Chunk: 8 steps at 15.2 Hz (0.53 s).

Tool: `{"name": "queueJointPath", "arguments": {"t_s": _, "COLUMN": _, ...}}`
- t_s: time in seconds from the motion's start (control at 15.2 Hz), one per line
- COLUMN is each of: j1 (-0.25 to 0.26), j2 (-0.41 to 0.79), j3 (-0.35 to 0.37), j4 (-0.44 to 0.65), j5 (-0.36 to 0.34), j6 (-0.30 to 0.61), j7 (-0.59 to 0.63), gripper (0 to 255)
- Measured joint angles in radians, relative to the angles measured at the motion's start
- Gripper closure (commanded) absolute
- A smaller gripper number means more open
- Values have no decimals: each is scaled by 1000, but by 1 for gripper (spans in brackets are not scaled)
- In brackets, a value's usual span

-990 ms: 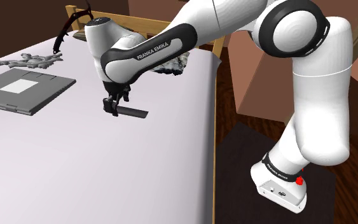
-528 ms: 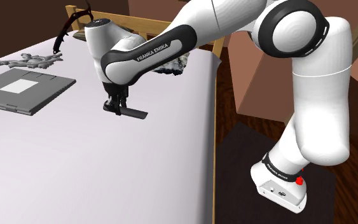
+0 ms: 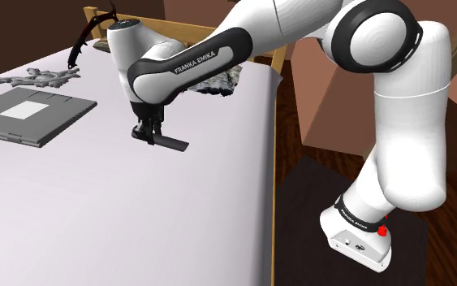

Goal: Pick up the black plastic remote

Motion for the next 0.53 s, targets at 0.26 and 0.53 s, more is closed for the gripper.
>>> {"name": "queueJointPath", "arguments": {"t_s": 0.26, "j1": -2, "j2": -21, "j3": 4, "j4": 17, "j5": 8, "j6": -38, "j7": -8, "gripper": 255}}
{"name": "queueJointPath", "arguments": {"t_s": 0.53, "j1": -3, "j2": -37, "j3": 7, "j4": 47, "j5": 15, "j6": -82, "j7": -16, "gripper": 255}}
